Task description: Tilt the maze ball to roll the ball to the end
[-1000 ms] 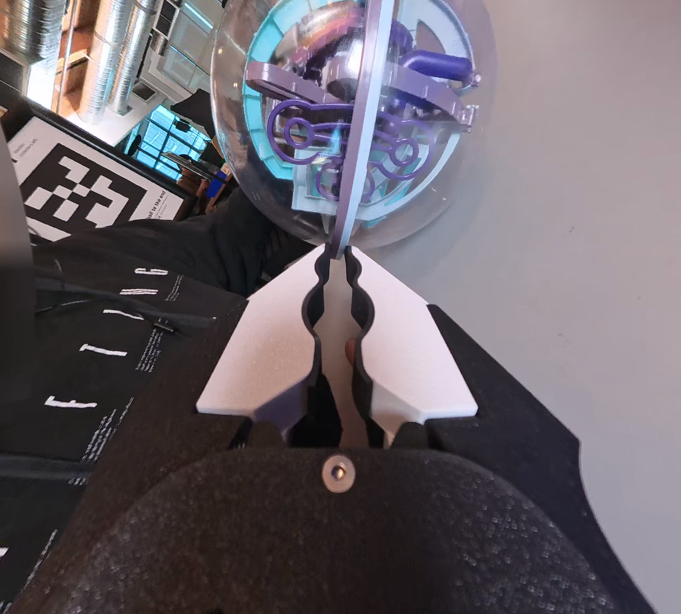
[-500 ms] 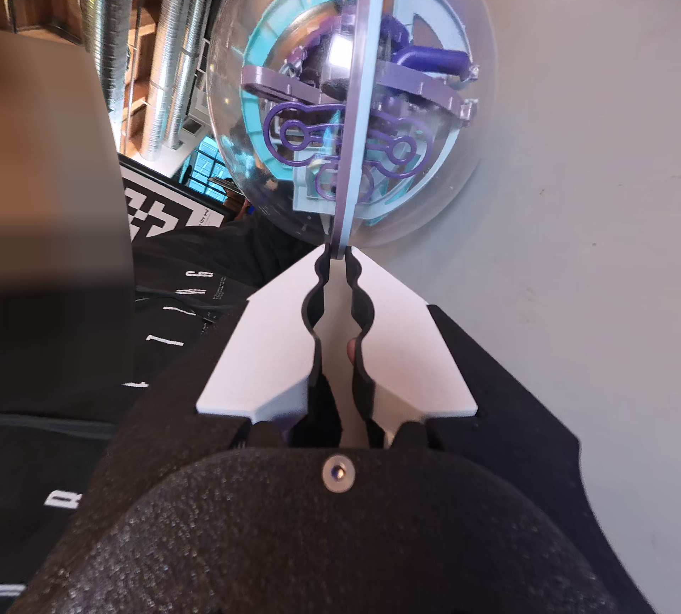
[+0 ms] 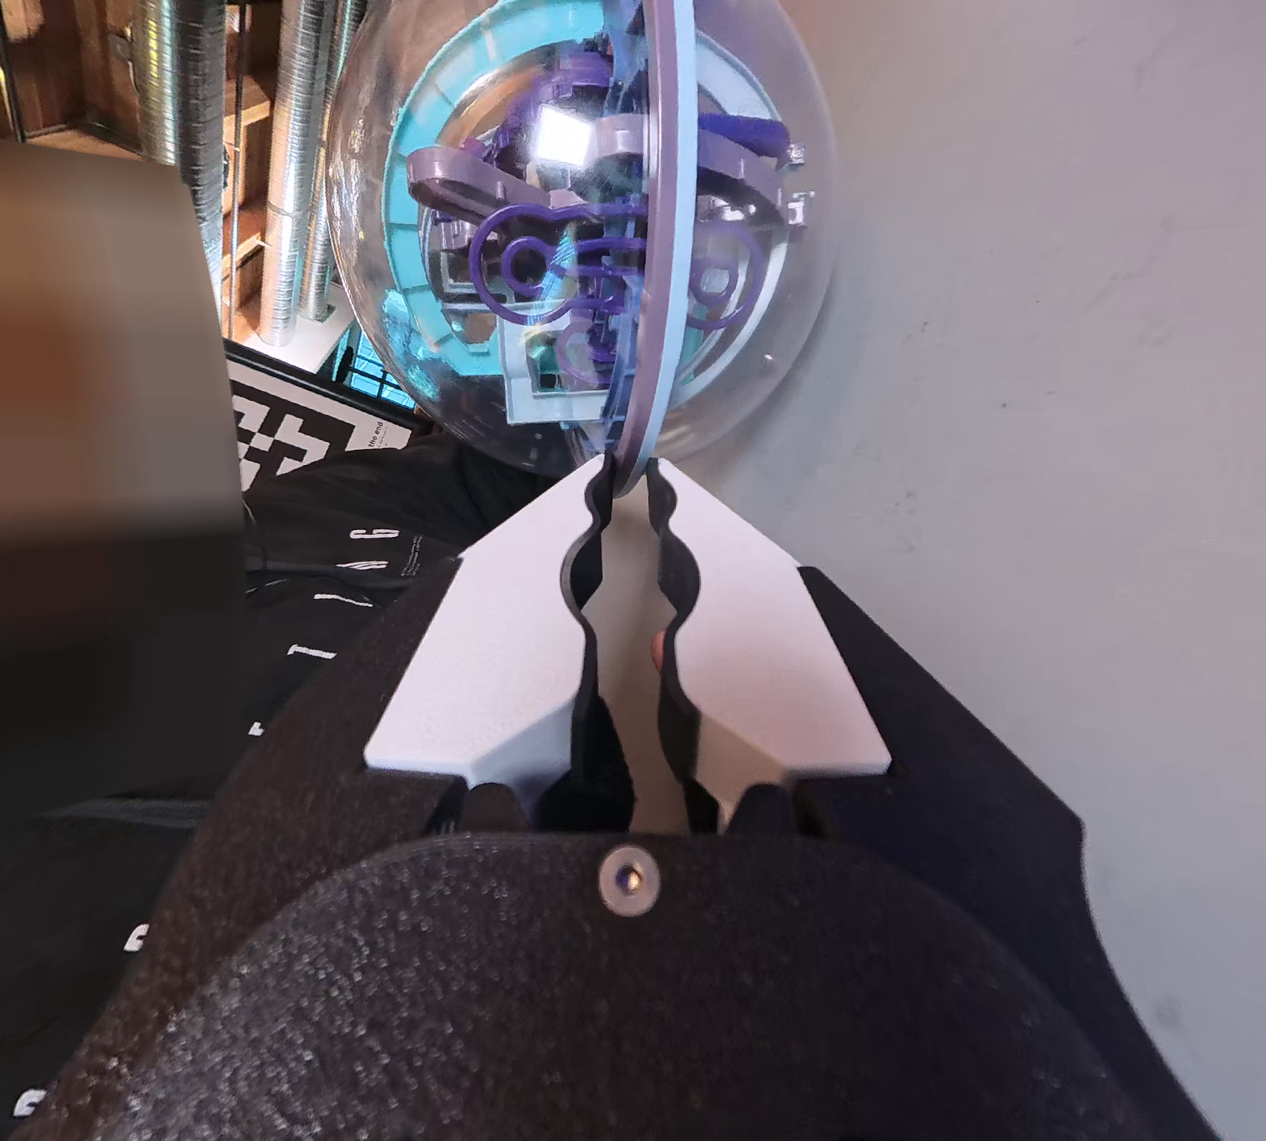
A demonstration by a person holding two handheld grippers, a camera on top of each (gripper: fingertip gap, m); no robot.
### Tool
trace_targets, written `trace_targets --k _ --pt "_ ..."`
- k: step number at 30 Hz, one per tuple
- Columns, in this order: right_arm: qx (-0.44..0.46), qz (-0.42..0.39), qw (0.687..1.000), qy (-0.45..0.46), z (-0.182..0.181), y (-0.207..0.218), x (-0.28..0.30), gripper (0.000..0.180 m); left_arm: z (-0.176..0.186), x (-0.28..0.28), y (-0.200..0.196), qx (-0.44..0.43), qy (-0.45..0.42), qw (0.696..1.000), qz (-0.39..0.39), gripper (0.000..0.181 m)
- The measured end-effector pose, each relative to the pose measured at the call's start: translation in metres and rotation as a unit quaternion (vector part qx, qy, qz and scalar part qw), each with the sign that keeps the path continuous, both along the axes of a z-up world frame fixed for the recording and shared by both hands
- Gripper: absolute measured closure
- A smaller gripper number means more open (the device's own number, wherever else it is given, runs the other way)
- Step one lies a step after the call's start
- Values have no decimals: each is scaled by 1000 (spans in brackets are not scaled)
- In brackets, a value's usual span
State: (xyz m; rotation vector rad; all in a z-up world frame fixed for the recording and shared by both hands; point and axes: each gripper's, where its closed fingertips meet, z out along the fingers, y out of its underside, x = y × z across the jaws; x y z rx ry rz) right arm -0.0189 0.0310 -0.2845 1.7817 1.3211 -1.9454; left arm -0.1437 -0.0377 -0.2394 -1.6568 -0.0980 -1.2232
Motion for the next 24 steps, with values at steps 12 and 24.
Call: trace_targets --k 12,24 --pt "53 -25 997 55 14 10 0 173 0 4 0 4 23 1000 -2 172" --pt "29 -48 991 123 58 26 11 174 43 20 7 41 38 998 7 172"
